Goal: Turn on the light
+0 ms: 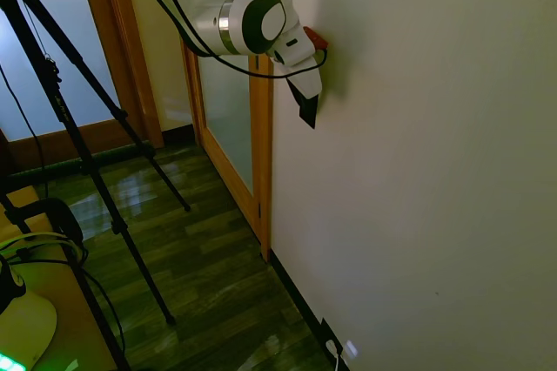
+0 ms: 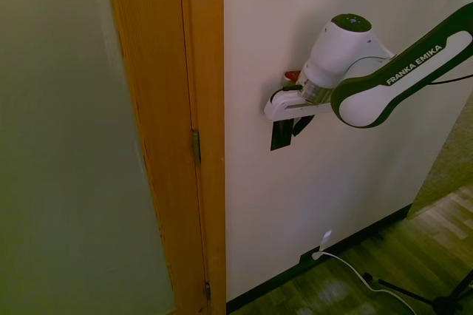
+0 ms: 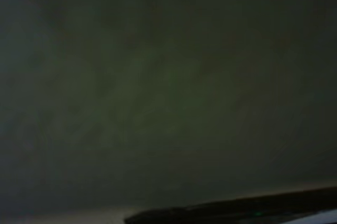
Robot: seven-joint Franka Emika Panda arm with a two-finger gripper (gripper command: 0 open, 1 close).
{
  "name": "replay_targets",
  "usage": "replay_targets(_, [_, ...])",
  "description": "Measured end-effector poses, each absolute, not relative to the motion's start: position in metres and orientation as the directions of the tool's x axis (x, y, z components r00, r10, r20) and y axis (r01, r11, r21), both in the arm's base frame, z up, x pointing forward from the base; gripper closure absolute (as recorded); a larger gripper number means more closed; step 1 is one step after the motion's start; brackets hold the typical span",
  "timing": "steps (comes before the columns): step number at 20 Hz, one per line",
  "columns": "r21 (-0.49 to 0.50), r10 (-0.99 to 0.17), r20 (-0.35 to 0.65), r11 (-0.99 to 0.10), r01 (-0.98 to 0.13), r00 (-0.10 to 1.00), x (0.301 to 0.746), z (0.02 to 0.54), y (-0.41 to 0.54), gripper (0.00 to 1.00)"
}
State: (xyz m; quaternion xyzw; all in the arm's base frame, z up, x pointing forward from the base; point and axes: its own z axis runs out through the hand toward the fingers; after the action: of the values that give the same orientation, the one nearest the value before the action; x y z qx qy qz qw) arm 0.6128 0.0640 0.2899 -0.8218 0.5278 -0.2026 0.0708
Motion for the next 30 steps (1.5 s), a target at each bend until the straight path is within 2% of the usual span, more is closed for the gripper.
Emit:
replay_targets(12, [-0.355, -0.892, 0.257, -0.445, -0.822, 0.372, 0.613, 0.280, 0.068, 1.00])
replay_targets(17, [-0.399, -0.881, 0.296, -0.464, -0.791, 0.368, 0.602, 0.281, 0.070, 1.00])
replay_targets(21, [-0.446, -0.873, 0.336, -0.479, -0.756, 0.354, 0.587, 0.304, 0.073, 1.00])
replay_targets(22, [-0.444, -0.872, 0.341, -0.479, -0.757, 0.351, 0.583, 0.307, 0.071, 0.00])
replay_targets(30, [-0.428, -0.861, 0.314, -0.505, -0.749, 0.401, 0.547, 0.282, 0.077, 0.00])
